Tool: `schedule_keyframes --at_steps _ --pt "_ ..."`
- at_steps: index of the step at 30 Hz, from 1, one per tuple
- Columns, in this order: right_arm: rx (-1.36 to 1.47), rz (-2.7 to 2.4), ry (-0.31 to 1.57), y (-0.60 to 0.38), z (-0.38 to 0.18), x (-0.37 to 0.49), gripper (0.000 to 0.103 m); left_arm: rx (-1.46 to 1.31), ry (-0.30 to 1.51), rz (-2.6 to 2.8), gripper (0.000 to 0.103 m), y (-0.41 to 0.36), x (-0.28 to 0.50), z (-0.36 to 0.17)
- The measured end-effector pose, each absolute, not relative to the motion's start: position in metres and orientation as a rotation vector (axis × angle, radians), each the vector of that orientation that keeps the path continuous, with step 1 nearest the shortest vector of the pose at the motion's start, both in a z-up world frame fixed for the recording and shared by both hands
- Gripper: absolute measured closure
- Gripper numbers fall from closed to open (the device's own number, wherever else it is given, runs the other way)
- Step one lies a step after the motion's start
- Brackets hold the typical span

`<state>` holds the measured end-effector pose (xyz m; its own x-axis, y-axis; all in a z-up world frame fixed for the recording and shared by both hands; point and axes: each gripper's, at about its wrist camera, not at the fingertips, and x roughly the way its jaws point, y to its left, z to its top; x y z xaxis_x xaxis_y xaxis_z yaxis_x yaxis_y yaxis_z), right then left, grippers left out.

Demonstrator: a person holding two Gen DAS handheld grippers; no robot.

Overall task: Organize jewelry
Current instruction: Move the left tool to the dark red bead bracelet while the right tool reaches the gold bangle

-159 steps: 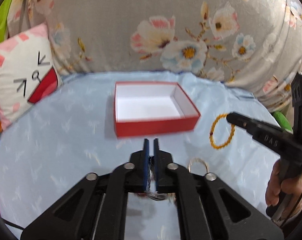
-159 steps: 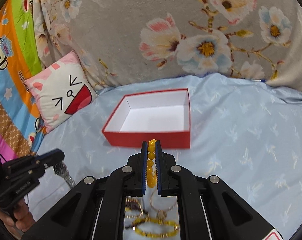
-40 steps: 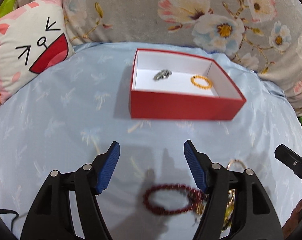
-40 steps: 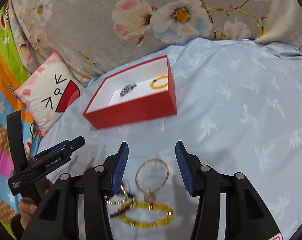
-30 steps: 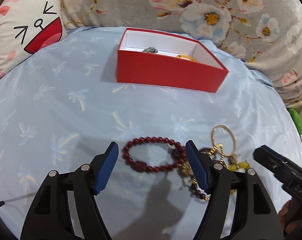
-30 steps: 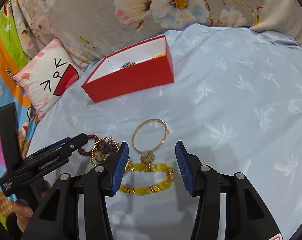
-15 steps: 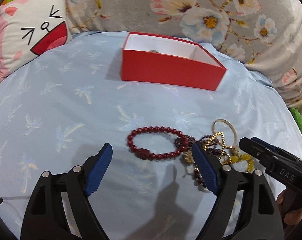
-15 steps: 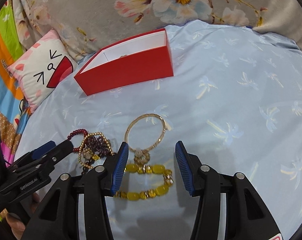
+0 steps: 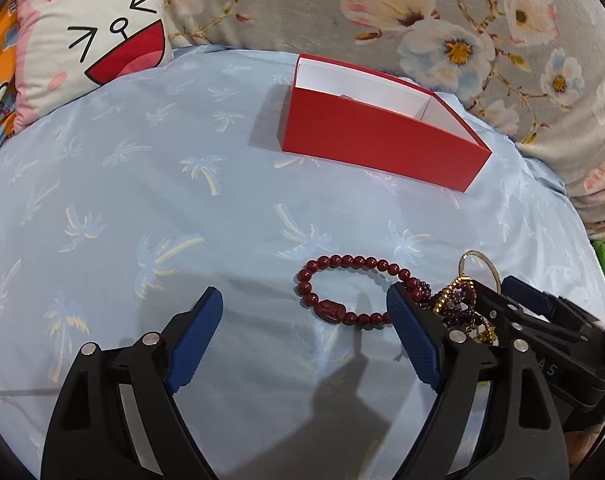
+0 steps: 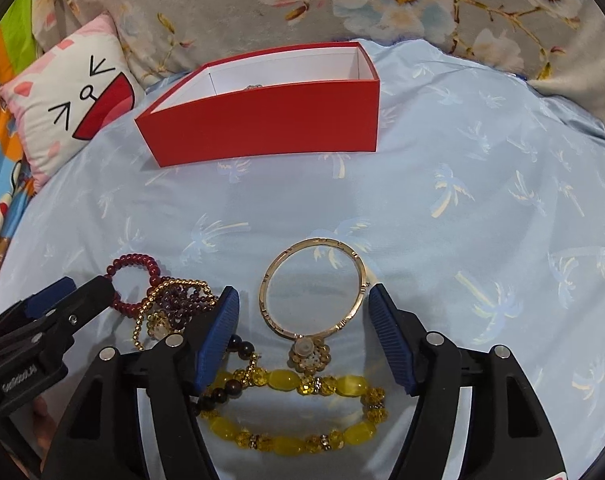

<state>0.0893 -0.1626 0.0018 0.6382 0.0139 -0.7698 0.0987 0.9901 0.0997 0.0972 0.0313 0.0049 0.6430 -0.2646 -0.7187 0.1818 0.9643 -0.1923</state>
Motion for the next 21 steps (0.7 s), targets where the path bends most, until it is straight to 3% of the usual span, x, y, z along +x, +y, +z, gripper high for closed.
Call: schedule_keyframes --at_steps 4,7,21 --pt "0.091 -0.076 0.888 -0.157 0.001 0.093 0.040 -0.082 0.837 -0.254 0.020 0.028 0.097 0.004" --pt "0.078 -0.092 0.886 -0.156 0.001 0.093 0.049 -0.083 0.847 -0.253 0.019 0.028 0.098 0.003" --pt "0.174 -0.083 0.844 -0.175 0.006 0.081 0.050 -0.007 0.845 -0.231 0.019 0.016 0.105 0.004"
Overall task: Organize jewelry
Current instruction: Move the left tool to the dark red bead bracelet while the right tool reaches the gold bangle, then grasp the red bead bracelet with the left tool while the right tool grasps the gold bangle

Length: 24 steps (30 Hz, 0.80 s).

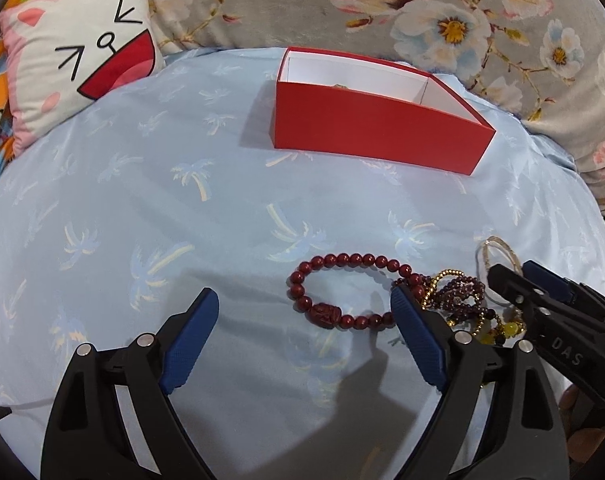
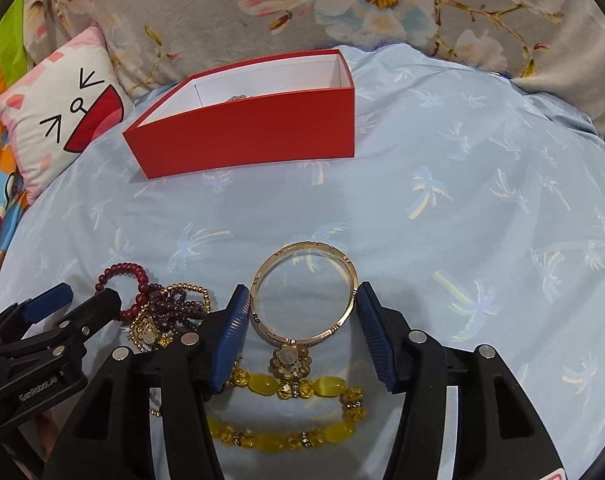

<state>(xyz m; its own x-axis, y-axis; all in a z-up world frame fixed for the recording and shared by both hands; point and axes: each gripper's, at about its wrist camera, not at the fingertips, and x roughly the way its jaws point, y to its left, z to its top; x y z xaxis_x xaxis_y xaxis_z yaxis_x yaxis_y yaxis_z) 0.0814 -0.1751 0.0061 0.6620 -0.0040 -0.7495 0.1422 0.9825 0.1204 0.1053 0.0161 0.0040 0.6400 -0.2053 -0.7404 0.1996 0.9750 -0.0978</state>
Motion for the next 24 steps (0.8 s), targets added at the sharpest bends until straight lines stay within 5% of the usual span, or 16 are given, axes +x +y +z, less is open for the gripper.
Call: schedule_keyframes --at_steps 5,10,13,17,24 --pt "0.190 -0.074 0.838 -0.178 0.007 0.079 0.050 0.020 0.872 -0.220 0.024 0.015 0.117 0.001" --pt "0.202 -0.060 0.832 -0.179 0.009 0.078 0.050 0.081 0.865 -0.227 0.041 0.005 0.120 0.001" --pt "0.203 -0.054 0.827 -0.178 0.010 0.078 0.050 0.095 0.857 -0.239 0.058 0.001 0.121 0.002" --pt "0.206 -0.050 0.820 -0.177 0.013 0.076 0.050 0.097 0.852 -0.271 0.096 -0.001 0.123 0.003" --pt "0.230 -0.022 0.788 -0.179 0.027 0.073 0.050 0.053 0.845 -0.333 0.095 0.004 0.124 0.019"
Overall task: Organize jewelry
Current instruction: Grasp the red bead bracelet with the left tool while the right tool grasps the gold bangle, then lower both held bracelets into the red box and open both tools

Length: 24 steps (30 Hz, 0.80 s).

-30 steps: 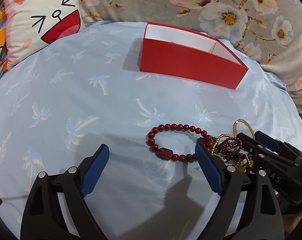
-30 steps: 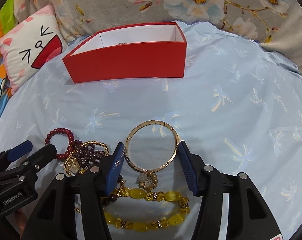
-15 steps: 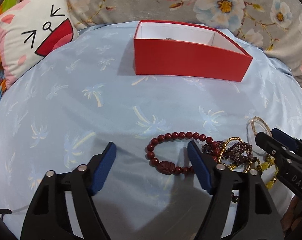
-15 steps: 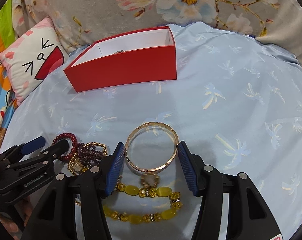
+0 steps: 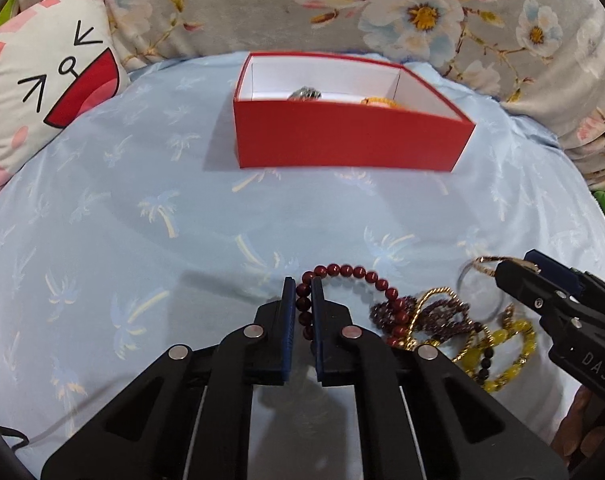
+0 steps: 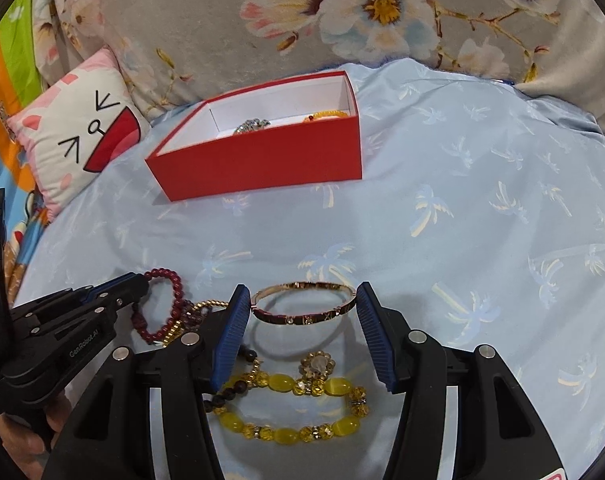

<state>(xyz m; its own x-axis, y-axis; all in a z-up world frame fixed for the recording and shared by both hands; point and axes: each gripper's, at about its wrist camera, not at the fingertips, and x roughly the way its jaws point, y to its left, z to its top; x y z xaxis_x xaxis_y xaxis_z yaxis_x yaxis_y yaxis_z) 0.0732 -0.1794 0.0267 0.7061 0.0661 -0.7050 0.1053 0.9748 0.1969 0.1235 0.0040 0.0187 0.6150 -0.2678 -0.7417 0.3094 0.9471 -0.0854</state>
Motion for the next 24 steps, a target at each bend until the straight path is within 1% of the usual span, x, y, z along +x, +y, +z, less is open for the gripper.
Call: schedule_keyframes --at_steps 9,12,16,20,24 --pt "0.236 0.024 0.711 -0.188 0.074 0.086 0.050 0.028 0.759 -0.407 0.096 0.002 0.141 0.081" --pt "0.213 0.034 0.661 -0.191 0.099 0.106 0.050 0.026 0.708 -0.410 0.095 -0.002 0.157 0.107" --pt "0.193 0.046 0.621 -0.192 0.120 0.145 0.050 0.009 0.659 -0.419 0.095 -0.009 0.193 0.138" --pt "0.227 0.062 0.612 -0.203 0.121 0.191 0.050 -0.023 0.661 -0.421 0.095 -0.018 0.236 0.145" --pt "0.288 0.070 0.649 -0.215 0.107 0.231 0.050 -0.053 0.703 -0.430 0.095 -0.026 0.278 0.127"
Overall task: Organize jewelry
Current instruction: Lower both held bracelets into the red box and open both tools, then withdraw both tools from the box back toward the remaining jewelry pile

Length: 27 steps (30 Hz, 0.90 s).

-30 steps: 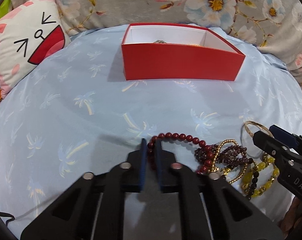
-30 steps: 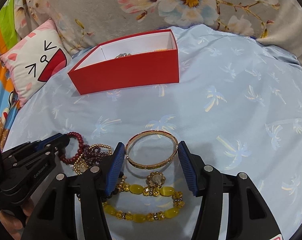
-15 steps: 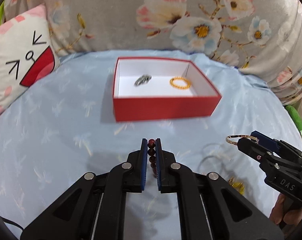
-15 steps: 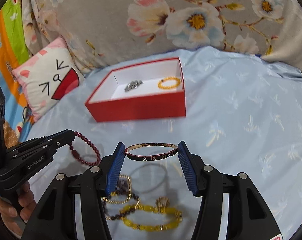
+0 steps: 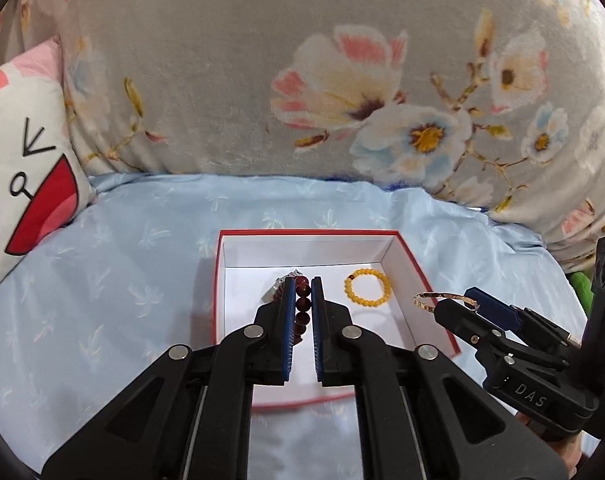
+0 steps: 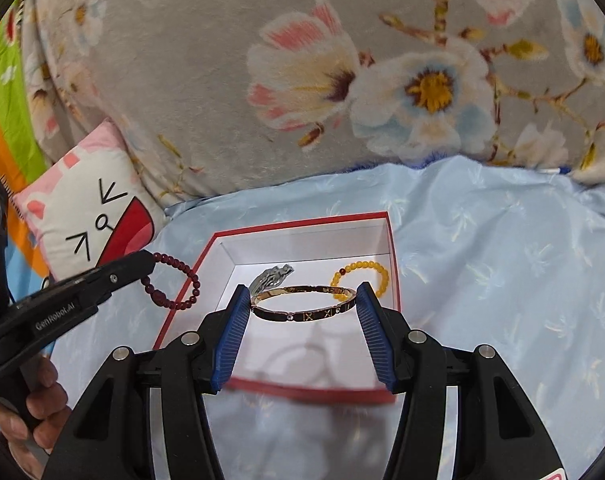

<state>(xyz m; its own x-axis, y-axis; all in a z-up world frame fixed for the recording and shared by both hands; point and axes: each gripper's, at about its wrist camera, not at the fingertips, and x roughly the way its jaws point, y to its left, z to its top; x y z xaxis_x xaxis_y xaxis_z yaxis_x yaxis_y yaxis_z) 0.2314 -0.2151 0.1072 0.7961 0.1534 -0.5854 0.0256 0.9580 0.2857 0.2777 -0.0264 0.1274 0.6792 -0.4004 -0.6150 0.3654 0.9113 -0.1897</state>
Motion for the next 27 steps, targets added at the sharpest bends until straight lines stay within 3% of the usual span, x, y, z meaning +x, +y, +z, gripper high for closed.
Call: schedule_keyframes --at_steps 14,18,21,25,27 --pt "0.205 0.058 0.773 -0.202 0.051 0.296 0.049 -0.006 0.790 -0.367 0.095 -0.048 0.335 0.066" --pt "0.203 0.047 0.767 -0.203 0.051 0.295 0.042 -0.014 0.782 -0.340 0.079 -0.042 0.338 0.066" --pt "0.241 0.048 0.751 -0.212 0.056 0.289 0.040 -0.026 0.763 -0.324 0.067 -0.036 0.336 0.071" --pt "0.262 0.048 0.721 -0.219 0.068 0.268 0.038 -0.028 0.731 -0.309 0.060 -0.025 0.322 0.083" --pt "0.257 0.042 0.707 -0.221 0.074 0.254 0.038 -0.028 0.715 -0.303 0.050 -0.019 0.311 0.089"
